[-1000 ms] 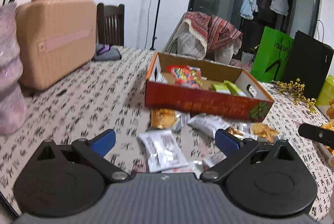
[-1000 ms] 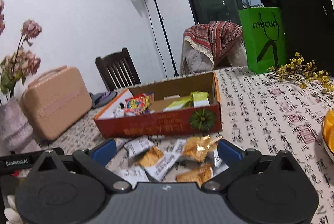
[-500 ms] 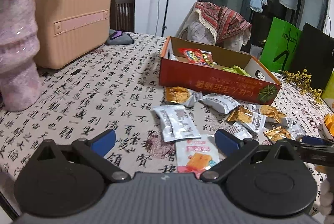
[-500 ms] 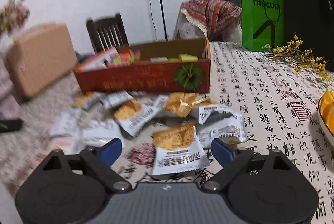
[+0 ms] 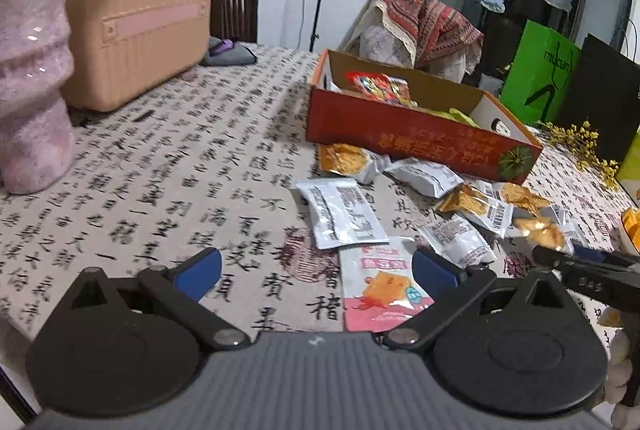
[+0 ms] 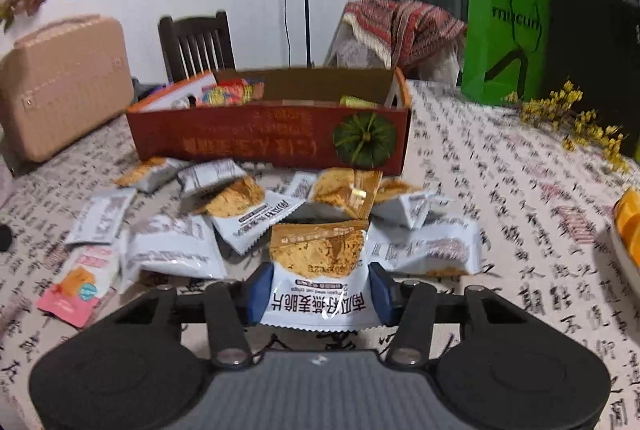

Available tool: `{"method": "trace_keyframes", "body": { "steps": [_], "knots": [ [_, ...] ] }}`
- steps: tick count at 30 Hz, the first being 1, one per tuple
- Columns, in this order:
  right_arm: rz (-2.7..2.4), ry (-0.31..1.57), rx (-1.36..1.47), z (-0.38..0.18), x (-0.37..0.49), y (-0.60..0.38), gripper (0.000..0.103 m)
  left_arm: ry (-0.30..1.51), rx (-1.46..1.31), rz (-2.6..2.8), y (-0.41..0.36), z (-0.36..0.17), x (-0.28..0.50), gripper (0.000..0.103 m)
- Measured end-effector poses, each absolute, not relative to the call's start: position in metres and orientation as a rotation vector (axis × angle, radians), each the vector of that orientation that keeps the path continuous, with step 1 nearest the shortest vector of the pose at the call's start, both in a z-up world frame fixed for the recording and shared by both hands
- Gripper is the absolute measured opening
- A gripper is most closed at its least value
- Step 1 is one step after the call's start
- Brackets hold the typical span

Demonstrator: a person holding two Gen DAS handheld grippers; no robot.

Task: Organize snacks
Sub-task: 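Grasp the pink fish-tofu packet with the left gripper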

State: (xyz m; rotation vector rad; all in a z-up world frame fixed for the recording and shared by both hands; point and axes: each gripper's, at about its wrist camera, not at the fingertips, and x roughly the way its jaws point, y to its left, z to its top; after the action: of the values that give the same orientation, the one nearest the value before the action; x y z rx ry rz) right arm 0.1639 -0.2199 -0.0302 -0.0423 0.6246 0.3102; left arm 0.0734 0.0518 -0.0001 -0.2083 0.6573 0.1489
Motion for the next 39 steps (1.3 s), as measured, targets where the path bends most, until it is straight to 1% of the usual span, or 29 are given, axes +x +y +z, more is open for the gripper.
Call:
{"method": "trace_keyframes", "body": {
  "steps": [8, 15, 18, 19, 21, 22, 23, 32, 33, 34, 35, 37, 39],
  "knots": [
    [0.307, 0.494, -0.072, -0.01, 0.141, -0.229, 0.049, 0.73, -0.181, 0.158, 0.022, -0.028, 0.104, 0.103],
    [0.336, 0.479, -0.026, -0.012, 0.142, -0.238, 0.049, 0.758, -0.117, 0.168, 0.001, -0.039, 0.12, 0.103],
    [0.341, 0.481, -0.02, -0.014, 0.144, -0.24, 0.049, 0.758, -0.08, 0.188, -0.008, -0.044, 0.124, 0.1],
    [0.343, 0.481, -0.018, -0.014, 0.145, -0.241, 0.049, 0.748, -0.068, 0.198, -0.01, -0.045, 0.124, 0.097],
    [0.347, 0.484, -0.016, -0.016, 0.146, -0.242, 0.049, 0.729, -0.073, 0.204, -0.012, -0.045, 0.123, 0.088],
    [0.35, 0.485, -0.017, -0.016, 0.146, -0.242, 0.049, 0.713, -0.073, 0.202, -0.013, -0.044, 0.12, 0.069],
    [0.353, 0.485, -0.018, -0.017, 0.146, -0.241, 0.049, 0.703, -0.071, 0.194, -0.014, -0.042, 0.118, 0.068],
    [0.386, 0.486, -0.016, -0.019, 0.143, -0.232, 0.05, 0.676, -0.044, 0.171, -0.017, -0.043, 0.11, 0.065],
    [0.385, 0.486, -0.014, -0.019, 0.142, -0.232, 0.05, 0.671, -0.045, 0.173, -0.017, -0.043, 0.108, 0.061],
    [0.383, 0.484, -0.013, -0.019, 0.141, -0.233, 0.05, 0.656, -0.035, 0.188, -0.016, -0.041, 0.106, 0.05],
    [0.382, 0.482, -0.011, -0.018, 0.14, -0.233, 0.05, 0.646, -0.034, 0.19, -0.014, -0.039, 0.104, 0.045],
    [0.383, 0.476, -0.01, -0.017, 0.138, -0.233, 0.05, 0.648, -0.053, 0.173, -0.009, -0.038, 0.103, 0.042],
    [0.386, 0.475, -0.014, -0.016, 0.136, -0.23, 0.05, 0.652, -0.06, 0.172, -0.007, -0.038, 0.101, 0.041]
  ]
}}
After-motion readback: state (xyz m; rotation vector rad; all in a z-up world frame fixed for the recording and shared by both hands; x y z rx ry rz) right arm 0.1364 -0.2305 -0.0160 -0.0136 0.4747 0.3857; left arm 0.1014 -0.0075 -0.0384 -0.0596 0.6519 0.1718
